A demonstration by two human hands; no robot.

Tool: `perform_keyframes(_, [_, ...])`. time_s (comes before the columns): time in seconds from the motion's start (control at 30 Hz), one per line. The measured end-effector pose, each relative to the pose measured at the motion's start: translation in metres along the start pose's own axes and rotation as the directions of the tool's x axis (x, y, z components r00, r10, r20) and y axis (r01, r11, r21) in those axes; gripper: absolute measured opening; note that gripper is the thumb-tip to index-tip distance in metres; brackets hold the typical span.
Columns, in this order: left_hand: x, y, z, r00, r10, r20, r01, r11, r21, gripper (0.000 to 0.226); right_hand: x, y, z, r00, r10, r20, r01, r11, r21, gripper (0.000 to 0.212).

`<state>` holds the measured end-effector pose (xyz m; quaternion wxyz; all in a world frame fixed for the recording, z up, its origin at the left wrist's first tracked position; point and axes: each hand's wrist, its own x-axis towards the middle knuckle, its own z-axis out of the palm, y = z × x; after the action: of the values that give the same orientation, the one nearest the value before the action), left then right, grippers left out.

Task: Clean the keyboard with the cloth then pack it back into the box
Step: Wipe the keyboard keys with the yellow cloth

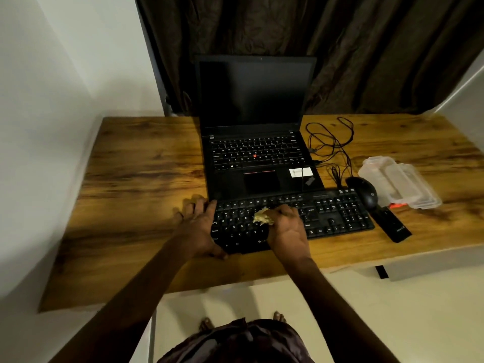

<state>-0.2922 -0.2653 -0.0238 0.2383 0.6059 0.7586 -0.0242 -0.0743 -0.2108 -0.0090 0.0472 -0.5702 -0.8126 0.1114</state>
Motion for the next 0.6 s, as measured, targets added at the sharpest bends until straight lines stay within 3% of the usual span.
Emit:
perform_keyframes(0.17, [-0.002, -0.001, 0.001, 1.0, -0.003, 0.003, 0.004, 0.999, -0.042, 0.148, -0.003, 0.032, -0.008, 0.977, 0.137, -0.16, -0.127, 0.989, 0.07, 0.044])
perform_keyframes(0.37, [-0.003, -0.001, 0.001, 1.0, 0.0, -0.022, -0.001, 0.999, -0.049, 0.147, -0.006, 0.005, 0.001, 1.0, 0.01, -0.02, -0.01, 1.0, 0.018, 0.043])
perform_keyframes(0.43, [-0.003, -0.002, 0.001, 1.0, 0.002, -0.013, -0.003, 0.998, -0.062, 0.148, -0.006, 0.005, 0.001, 0.998, -0.03, -0.046, 0.032, 0.999, 0.043, 0.042])
perform_keyframes(0.6, [-0.005, -0.001, -0.001, 1.0, 0.012, -0.019, -0.014, 0.998, -0.066, 0.145, -0.002, 0.042, -0.009, 0.981, 0.145, -0.132, -0.137, 0.988, 0.069, 0.041])
